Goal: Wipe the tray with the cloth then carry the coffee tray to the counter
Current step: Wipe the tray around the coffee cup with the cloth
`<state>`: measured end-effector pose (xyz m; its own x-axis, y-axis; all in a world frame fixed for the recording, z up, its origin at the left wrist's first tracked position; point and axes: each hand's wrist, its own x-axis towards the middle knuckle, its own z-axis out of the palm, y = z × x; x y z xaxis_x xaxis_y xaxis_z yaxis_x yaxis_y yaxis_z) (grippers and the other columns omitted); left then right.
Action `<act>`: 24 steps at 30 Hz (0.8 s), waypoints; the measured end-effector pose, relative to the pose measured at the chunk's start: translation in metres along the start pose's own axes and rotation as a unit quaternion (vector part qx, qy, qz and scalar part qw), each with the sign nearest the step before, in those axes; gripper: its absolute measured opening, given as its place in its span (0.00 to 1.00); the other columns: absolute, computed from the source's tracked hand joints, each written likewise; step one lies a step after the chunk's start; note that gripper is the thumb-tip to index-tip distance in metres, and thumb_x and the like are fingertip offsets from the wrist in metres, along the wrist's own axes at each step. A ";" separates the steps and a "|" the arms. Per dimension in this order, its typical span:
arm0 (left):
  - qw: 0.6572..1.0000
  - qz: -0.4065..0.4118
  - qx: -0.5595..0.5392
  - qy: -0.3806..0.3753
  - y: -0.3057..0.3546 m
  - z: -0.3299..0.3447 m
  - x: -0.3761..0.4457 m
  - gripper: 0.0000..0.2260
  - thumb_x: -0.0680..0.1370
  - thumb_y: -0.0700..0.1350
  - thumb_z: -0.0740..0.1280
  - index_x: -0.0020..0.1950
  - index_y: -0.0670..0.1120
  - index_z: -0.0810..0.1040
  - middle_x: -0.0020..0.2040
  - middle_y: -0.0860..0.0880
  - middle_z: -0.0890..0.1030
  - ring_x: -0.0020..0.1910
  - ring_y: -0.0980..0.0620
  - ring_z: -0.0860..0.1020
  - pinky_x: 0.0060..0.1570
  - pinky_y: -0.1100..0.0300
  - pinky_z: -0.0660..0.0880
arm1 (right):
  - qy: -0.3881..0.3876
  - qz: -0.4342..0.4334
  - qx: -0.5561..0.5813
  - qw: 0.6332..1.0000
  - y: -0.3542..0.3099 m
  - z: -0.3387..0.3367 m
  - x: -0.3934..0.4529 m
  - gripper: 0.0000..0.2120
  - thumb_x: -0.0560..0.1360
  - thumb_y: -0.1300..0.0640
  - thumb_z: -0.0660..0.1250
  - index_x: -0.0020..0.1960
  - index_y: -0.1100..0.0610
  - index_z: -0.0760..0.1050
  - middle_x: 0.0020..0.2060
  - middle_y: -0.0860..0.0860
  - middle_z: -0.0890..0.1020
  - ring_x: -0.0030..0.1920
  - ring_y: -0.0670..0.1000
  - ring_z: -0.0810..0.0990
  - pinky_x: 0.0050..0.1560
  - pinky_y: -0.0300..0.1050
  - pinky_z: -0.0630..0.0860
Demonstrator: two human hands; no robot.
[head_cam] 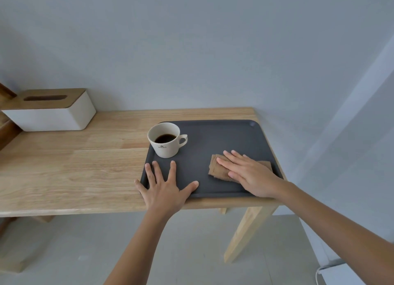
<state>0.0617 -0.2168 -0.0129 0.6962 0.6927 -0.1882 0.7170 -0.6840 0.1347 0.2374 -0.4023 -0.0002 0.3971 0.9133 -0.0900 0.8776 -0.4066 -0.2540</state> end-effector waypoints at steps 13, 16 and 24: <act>1.000 -0.004 -0.008 0.008 0.000 0.000 -0.001 0.42 0.68 0.77 0.44 0.78 0.58 0.43 0.79 0.40 0.41 0.77 0.42 0.34 0.70 0.32 0.40 | 0.124 0.190 0.006 0.974 0.041 -0.027 0.065 0.28 0.79 0.42 0.55 0.76 0.52 0.59 0.77 0.58 0.56 0.78 0.59 0.47 0.75 0.63 0.47; 1.000 -0.003 -0.019 0.023 0.002 0.002 -0.003 0.42 0.69 0.77 0.44 0.78 0.58 0.44 0.79 0.40 0.42 0.77 0.42 0.35 0.70 0.33 0.39 | 0.067 0.212 -0.016 0.975 0.048 -0.027 0.025 0.31 0.75 0.39 0.62 0.74 0.50 0.62 0.76 0.56 0.62 0.77 0.59 0.51 0.73 0.63 0.48; 0.990 -0.003 -0.084 0.112 0.006 0.009 -0.008 0.36 0.74 0.70 0.52 0.78 0.52 0.54 0.79 0.42 0.53 0.79 0.43 0.43 0.71 0.33 0.41 | 0.205 0.170 0.053 0.962 0.048 -0.017 0.011 0.09 0.78 0.62 0.62 0.50 0.60 0.81 0.49 0.57 0.85 0.60 0.62 0.78 0.62 0.52 0.74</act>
<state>0.0602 -0.2286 -0.0189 0.6687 0.7429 0.0288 0.7036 -0.6449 0.2986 0.2887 -0.4126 0.0027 0.7478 0.6340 0.1968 0.6548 -0.6558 -0.3756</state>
